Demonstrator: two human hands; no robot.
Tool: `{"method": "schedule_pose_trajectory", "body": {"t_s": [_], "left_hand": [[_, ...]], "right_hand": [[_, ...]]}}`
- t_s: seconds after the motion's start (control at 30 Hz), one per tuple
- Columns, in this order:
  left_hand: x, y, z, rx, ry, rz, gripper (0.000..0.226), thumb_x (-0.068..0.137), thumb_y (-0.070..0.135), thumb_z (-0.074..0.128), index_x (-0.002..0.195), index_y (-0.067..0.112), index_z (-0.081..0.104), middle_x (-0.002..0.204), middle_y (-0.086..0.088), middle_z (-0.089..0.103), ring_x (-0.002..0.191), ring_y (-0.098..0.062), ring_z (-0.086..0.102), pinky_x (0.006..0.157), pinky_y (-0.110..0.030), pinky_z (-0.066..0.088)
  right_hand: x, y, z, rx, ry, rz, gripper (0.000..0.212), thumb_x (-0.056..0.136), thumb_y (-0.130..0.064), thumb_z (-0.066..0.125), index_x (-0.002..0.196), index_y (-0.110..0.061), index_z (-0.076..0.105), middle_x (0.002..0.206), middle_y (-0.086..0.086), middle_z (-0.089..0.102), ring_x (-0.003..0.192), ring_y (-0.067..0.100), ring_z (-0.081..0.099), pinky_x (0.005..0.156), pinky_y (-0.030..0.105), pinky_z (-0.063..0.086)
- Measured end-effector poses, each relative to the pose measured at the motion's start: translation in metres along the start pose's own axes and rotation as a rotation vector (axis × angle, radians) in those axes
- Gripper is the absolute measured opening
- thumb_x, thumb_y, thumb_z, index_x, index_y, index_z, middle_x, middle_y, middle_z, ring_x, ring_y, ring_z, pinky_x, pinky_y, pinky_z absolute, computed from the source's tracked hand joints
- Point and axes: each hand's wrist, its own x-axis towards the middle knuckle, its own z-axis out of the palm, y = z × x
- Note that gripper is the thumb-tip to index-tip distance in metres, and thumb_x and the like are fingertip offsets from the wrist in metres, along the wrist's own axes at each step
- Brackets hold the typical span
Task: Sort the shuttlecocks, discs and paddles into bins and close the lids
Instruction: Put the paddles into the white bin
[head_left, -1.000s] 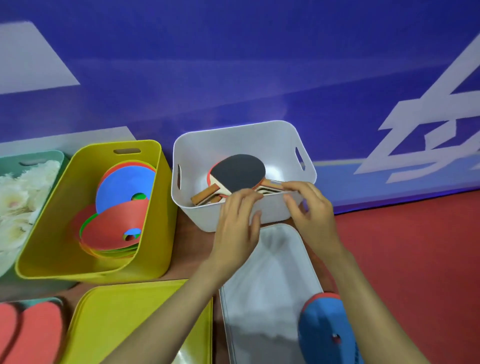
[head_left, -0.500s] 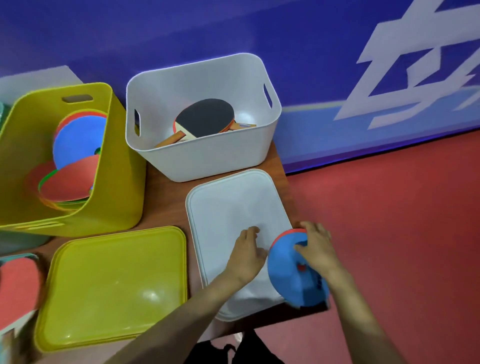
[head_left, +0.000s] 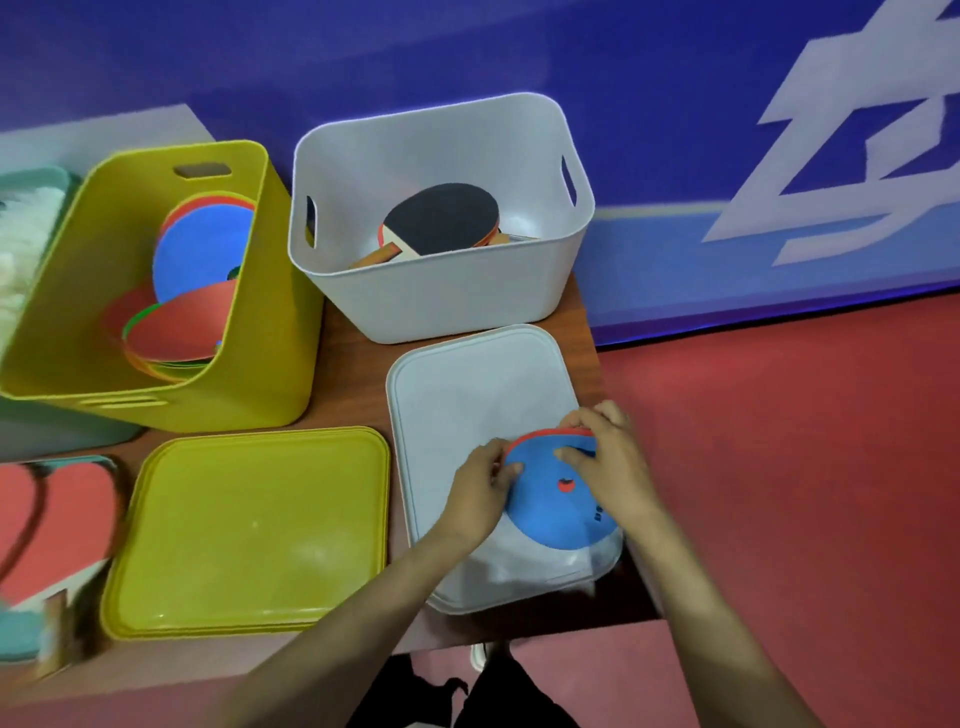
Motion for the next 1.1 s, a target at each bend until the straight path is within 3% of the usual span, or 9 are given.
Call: {"method": "schedule_pose_trajectory", "body": {"t_s": [0.07,0.2,0.3,0.5,0.67,0.83,1.0,1.1], "left_hand": [[-0.009,0.0,-0.026,-0.101,0.076,0.028,0.009,0.096,0.019,0.051,0.095,0.024,0.058,0.092,0.005,0.065,0.086,-0.013,0.061,0.072,-0.019,0.047],[-0.031,0.001,-0.083,-0.263,0.318,0.04,0.018,0.092,0.014,0.059,0.083,0.029,0.06,0.081,0.004,0.066,0.079,-0.013,0.061,0.071,-0.039,0.05],[-0.052,0.005,-0.126,-0.32,0.492,0.061,0.016,0.087,0.019,0.064,0.075,0.027,0.059,0.074,0.003,0.064,0.074,-0.013,0.058,0.064,-0.042,0.047],[-0.092,0.012,-0.2,-0.268,0.74,0.156,0.008,0.09,0.01,0.06,0.086,0.016,0.06,0.077,0.01,0.064,0.068,0.003,0.055,0.058,-0.012,0.038],[-0.118,0.0,-0.264,-0.294,0.891,0.191,0.005,0.091,0.01,0.059,0.087,0.013,0.06,0.08,0.004,0.064,0.071,-0.001,0.057,0.059,-0.014,0.04],[-0.13,-0.024,-0.341,-0.496,0.9,0.25,0.003,0.091,0.013,0.058,0.088,0.012,0.058,0.083,-0.008,0.062,0.076,-0.013,0.057,0.061,-0.029,0.044],[-0.129,-0.061,-0.438,-0.575,0.753,0.329,0.006,0.093,0.012,0.055,0.089,0.016,0.054,0.085,-0.006,0.065,0.078,-0.011,0.059,0.062,-0.024,0.044],[-0.132,-0.089,-0.503,-0.543,0.722,0.37,0.002,0.093,0.011,0.055,0.091,0.012,0.054,0.082,-0.003,0.066,0.076,-0.008,0.059,0.064,-0.023,0.045]], "right_hand": [[0.012,-0.02,0.011,0.023,-0.004,-0.084,0.02,0.078,-0.004,0.07,0.096,-0.013,0.064,0.099,-0.003,0.044,0.095,0.015,0.047,0.07,-0.002,0.035],[0.033,-0.07,0.041,0.05,-0.047,-0.295,0.037,0.084,-0.015,0.068,0.119,-0.018,0.058,0.114,-0.006,0.046,0.112,0.013,0.044,0.093,0.019,0.038],[0.041,-0.114,0.064,0.055,-0.014,-0.475,0.049,0.086,-0.016,0.066,0.131,-0.02,0.049,0.129,0.002,0.042,0.121,0.013,0.04,0.099,0.021,0.038],[0.051,-0.205,0.11,0.111,-0.082,-0.704,0.054,0.088,-0.017,0.063,0.137,-0.026,0.042,0.135,-0.004,0.037,0.124,0.006,0.038,0.099,0.021,0.043],[0.048,-0.28,0.142,0.148,-0.078,-0.8,0.063,0.083,-0.017,0.068,0.138,-0.019,0.038,0.136,0.002,0.037,0.127,0.012,0.037,0.106,0.025,0.036],[0.049,-0.354,0.179,0.009,0.061,-0.904,0.056,0.075,-0.024,0.072,0.126,-0.013,0.051,0.123,0.008,0.045,0.116,0.018,0.04,0.1,0.031,0.037],[0.053,-0.426,0.236,-0.103,0.162,-0.88,0.046,0.073,-0.025,0.076,0.113,-0.015,0.056,0.116,0.005,0.048,0.106,0.016,0.039,0.092,0.029,0.037],[0.058,-0.474,0.282,-0.071,0.13,-0.802,0.041,0.071,-0.023,0.078,0.105,-0.017,0.056,0.122,0.002,0.043,0.113,0.014,0.035,0.094,0.028,0.037]]}}
